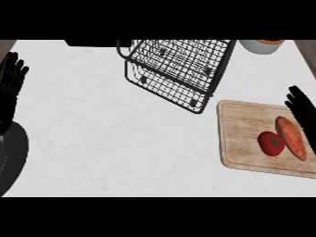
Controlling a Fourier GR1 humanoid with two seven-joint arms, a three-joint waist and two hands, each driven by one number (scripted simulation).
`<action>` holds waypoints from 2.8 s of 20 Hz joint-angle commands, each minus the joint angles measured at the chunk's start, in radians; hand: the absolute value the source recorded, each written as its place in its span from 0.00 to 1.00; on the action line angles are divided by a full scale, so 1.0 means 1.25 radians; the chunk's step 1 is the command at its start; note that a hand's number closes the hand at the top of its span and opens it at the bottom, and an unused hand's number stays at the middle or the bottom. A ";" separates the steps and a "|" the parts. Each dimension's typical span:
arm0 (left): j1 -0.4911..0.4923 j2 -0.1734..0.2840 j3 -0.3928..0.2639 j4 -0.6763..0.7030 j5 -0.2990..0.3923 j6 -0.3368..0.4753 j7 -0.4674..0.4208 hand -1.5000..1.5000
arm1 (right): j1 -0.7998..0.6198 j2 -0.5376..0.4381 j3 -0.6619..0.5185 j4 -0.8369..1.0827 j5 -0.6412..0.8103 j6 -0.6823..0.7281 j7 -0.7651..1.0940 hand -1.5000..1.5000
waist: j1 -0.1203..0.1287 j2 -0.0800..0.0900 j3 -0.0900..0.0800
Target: Pick the sweet potato from the cutting board and place it in the tiered basket
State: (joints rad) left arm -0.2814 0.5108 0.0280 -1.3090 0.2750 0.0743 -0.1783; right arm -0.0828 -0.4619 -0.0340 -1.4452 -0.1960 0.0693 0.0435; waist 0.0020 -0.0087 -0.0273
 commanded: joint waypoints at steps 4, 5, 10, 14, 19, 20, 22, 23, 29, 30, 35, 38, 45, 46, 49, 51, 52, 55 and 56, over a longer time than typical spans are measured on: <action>0.126 -0.120 -0.094 0.020 -0.071 0.106 0.061 0.50 | -0.070 -0.128 -0.172 0.037 -0.065 0.075 -0.133 1.00 | -0.002 0.008 0.024; 0.151 -0.120 -0.084 0.059 -0.056 0.092 0.061 0.50 | -0.109 -0.155 -0.225 0.046 -0.093 0.075 -0.153 1.00 | 0.000 0.012 0.024; 0.204 -0.211 -0.158 0.052 -0.079 0.137 0.094 0.50 | -0.083 -0.098 -0.388 0.226 -0.108 -0.173 -0.056 0.00 | -0.008 0.013 0.027; 0.248 -0.245 -0.194 0.033 -0.127 0.185 0.082 0.50 | -0.084 -0.133 -0.457 0.347 -0.173 -0.020 -0.237 0.00 | 0.002 0.009 0.024; 0.287 -0.213 -0.163 -0.013 -0.109 0.159 0.088 0.50 | -0.004 -0.251 -0.406 0.259 -0.149 0.107 -0.090 0.00 | -0.006 0.005 0.021; 0.262 -0.231 -0.209 -0.042 -0.151 0.194 0.139 0.50 | -0.027 -0.260 -0.341 0.286 -0.096 0.119 -0.081 0.00 | 0.003 0.007 0.022; 0.293 -0.228 -0.202 -0.040 -0.142 0.187 0.118 0.50 | -0.009 -0.314 -0.303 0.255 -0.081 0.169 0.004 0.00 | 0.006 0.006 0.020; 0.283 -0.231 -0.182 -0.026 -0.126 0.187 0.114 0.50 | 0.031 -0.325 -0.277 0.222 -0.067 0.209 0.014 0.00 | -0.006 0.004 0.019; 0.280 -0.225 -0.195 -0.065 -0.142 0.195 0.158 0.50 | 0.068 -0.427 -0.174 0.078 0.067 0.227 0.104 0.00 | -0.006 0.003 0.020; 0.268 -0.232 -0.200 -0.062 -0.150 0.202 0.167 0.50 | 0.047 -0.409 -0.156 0.019 0.083 0.185 0.147 0.00 | -0.005 0.004 0.020; 0.305 -0.223 -0.196 -0.103 -0.137 0.170 0.169 0.50 | 0.066 -0.388 -0.129 -0.091 0.167 0.123 0.267 0.00 | -0.003 0.004 0.021; 0.295 -0.231 -0.195 -0.112 -0.163 0.192 0.190 0.50 | 0.079 -0.339 -0.105 -0.162 0.212 0.100 0.347 0.00 | -0.004 0.005 0.022; 0.277 -0.245 -0.171 -0.065 -0.163 0.160 0.157 0.50 | -0.026 -0.275 0.009 -0.096 0.381 0.099 0.400 0.00 | 0.004 0.008 0.022; 0.285 -0.264 -0.189 -0.070 -0.189 0.189 0.153 0.50 | -0.032 -0.294 0.002 -0.109 0.378 0.129 0.428 0.00 | 0.003 0.007 0.022; 0.286 -0.247 -0.185 -0.100 -0.188 0.177 0.177 0.50 | -0.044 -0.243 0.074 -0.038 0.457 0.109 0.433 0.00 | 0.010 0.009 0.022; 0.309 -0.261 -0.180 -0.086 -0.180 0.167 0.146 0.50 | -0.051 -0.261 0.056 -0.026 0.463 0.153 0.441 0.00 | 0.006 0.008 0.022; 0.287 -0.262 -0.188 -0.135 -0.196 0.187 0.229 0.50 | -0.040 -0.243 0.053 -0.032 0.477 0.150 0.435 0.00 | 0.003 0.007 0.022; 0.296 -0.286 -0.171 -0.052 -0.206 0.179 0.148 0.50 | -0.077 -0.228 0.022 -0.101 0.443 0.241 0.518 0.00 | 0.000 0.007 0.022; 0.246 -0.291 -0.162 -0.045 -0.205 0.183 0.176 0.50 | -0.072 -0.190 0.066 -0.124 0.474 0.222 0.558 0.00 | -0.001 0.007 0.022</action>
State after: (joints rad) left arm 0.0611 0.1718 -0.1863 -1.3962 0.0327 0.2960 0.0392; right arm -0.1472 -0.7589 0.0155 -1.5556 0.3608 0.3054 0.6508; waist 0.0033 0.0000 -0.0002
